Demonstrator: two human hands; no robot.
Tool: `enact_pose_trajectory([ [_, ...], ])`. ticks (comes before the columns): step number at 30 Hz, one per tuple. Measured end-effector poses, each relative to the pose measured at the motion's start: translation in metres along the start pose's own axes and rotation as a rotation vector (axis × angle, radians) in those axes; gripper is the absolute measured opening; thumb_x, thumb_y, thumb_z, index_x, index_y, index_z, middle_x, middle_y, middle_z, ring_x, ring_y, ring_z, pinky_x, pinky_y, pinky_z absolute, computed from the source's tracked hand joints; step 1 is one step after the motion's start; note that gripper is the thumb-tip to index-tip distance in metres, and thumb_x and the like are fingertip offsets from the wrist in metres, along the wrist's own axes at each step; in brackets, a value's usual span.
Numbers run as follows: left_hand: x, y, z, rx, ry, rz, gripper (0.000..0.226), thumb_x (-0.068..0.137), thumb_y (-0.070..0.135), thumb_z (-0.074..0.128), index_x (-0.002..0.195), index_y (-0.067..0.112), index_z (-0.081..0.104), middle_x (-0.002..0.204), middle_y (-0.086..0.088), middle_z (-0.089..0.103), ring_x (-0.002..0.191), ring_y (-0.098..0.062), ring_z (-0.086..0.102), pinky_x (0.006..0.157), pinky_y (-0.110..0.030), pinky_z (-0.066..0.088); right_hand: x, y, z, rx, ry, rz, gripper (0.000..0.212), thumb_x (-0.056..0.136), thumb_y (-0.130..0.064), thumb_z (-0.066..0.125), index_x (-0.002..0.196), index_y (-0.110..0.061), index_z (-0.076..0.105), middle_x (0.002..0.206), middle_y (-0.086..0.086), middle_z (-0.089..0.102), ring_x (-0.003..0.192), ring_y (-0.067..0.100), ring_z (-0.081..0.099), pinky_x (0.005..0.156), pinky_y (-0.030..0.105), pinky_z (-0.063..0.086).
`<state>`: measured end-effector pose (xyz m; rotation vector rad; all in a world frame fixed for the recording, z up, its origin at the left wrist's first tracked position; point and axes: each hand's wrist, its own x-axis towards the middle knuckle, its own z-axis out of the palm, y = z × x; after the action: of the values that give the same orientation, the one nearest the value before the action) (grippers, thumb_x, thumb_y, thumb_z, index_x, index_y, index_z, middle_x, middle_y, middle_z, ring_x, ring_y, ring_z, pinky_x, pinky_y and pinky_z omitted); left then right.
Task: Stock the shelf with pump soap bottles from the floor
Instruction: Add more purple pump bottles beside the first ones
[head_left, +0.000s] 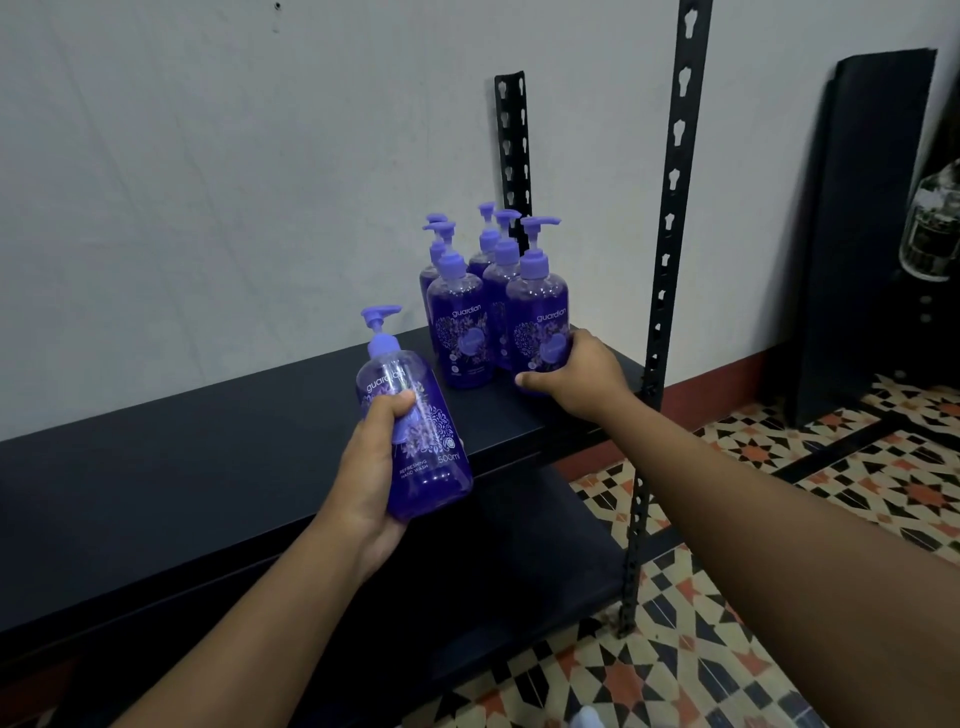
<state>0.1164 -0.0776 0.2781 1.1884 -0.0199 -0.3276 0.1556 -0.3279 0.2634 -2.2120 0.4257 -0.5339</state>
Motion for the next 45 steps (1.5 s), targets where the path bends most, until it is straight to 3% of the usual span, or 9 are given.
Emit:
enact_pose_trajectory([
  [11,0.002,-0.003,-0.002,-0.012,-0.003,0.004,0.054,0.088,0.037,0.068,0.134,0.012,0.057,0.106,-0.015,0.07,0.099,-0.033,0.067,0.083,-0.049,0.06,0.013,-0.008,0.004,-0.054,-0.037,0.055,0.084,0.062,-0.057,0.089,0.128,-0.018,0.055,0.126,0.006,0.062,0.111,0.027,0.063,0.094,0.045,0.055],
  [15,0.002,-0.005,-0.002,0.001,-0.009,0.001,0.069,0.074,0.041,0.075,0.135,0.014,0.057,0.111,-0.016,0.071,0.1,-0.033,0.069,0.08,-0.048,0.061,0.012,-0.008,0.003,-0.037,-0.055,0.062,0.085,0.063,-0.056,0.089,0.13,-0.017,0.053,0.129,0.006,0.061,0.112,0.027,0.062,0.095,0.045,0.055],
  [19,0.002,-0.002,0.001,0.022,-0.022,0.021,0.076,0.067,0.043,0.077,0.135,0.014,0.057,0.125,-0.023,0.068,0.1,-0.033,0.07,0.075,-0.046,0.061,0.007,-0.001,-0.001,-0.068,-0.111,0.06,0.103,0.047,-0.072,0.084,0.128,-0.015,0.055,0.127,0.007,0.061,0.108,0.026,0.064,0.093,0.045,0.056],
  [22,0.006,0.006,0.013,0.073,-0.018,0.119,0.075,0.064,0.041,0.081,0.132,0.015,0.059,0.126,-0.021,0.068,0.095,-0.031,0.071,0.076,-0.047,0.061,0.003,0.002,-0.009,-0.257,-0.179,-0.011,0.088,0.067,-0.06,0.083,0.134,-0.012,0.053,0.134,0.011,0.055,0.118,0.028,0.057,0.098,0.042,0.052],
  [26,0.017,0.02,0.039,0.162,0.006,0.259,0.058,0.067,0.035,0.081,0.121,0.023,0.063,0.108,-0.007,0.075,0.09,-0.025,0.075,0.078,-0.051,0.062,-0.007,0.016,-0.016,-0.55,-0.199,-0.077,0.09,0.089,-0.072,0.052,0.149,-0.005,0.042,0.156,0.018,0.039,0.144,0.034,0.037,0.116,0.045,0.036],
  [28,0.025,0.021,0.05,0.219,0.011,0.332,0.048,0.072,0.03,0.086,0.116,0.025,0.065,0.105,-0.003,0.076,0.09,-0.023,0.076,0.075,-0.044,0.063,-0.015,0.024,-0.015,-0.643,-0.22,-0.108,0.092,0.094,-0.074,0.033,0.155,-0.004,0.033,0.164,0.018,0.027,0.153,0.032,0.023,0.124,0.045,0.021],
  [31,0.037,0.016,0.062,0.31,-0.003,0.426,0.037,0.08,0.022,0.085,0.111,0.028,0.067,0.101,0.004,0.077,0.09,-0.014,0.076,0.072,-0.027,0.06,-0.019,0.027,-0.013,-0.673,-0.225,-0.124,0.092,0.097,-0.073,0.023,0.161,-0.007,0.02,0.169,0.015,0.015,0.157,0.03,0.011,0.127,0.044,0.009],
  [42,0.058,-0.004,0.053,0.538,0.012,0.453,0.069,0.075,0.027,0.09,0.133,0.029,0.052,0.114,0.018,0.067,0.098,0.007,0.067,0.088,-0.017,0.054,-0.02,0.029,-0.012,-0.678,-0.227,-0.145,0.089,0.097,-0.074,0.021,0.162,-0.013,0.017,0.17,0.011,0.011,0.157,0.029,0.005,0.126,0.044,0.005],
  [45,0.06,-0.009,0.042,0.759,0.022,0.423,0.091,0.064,0.034,0.096,0.139,0.024,0.046,0.126,0.012,0.059,0.107,0.0,0.062,0.095,-0.025,0.053,-0.02,0.028,-0.012,-0.683,-0.234,-0.133,0.089,0.097,-0.073,0.021,0.162,-0.014,0.017,0.17,0.011,0.01,0.157,0.028,0.004,0.126,0.044,0.005],
])
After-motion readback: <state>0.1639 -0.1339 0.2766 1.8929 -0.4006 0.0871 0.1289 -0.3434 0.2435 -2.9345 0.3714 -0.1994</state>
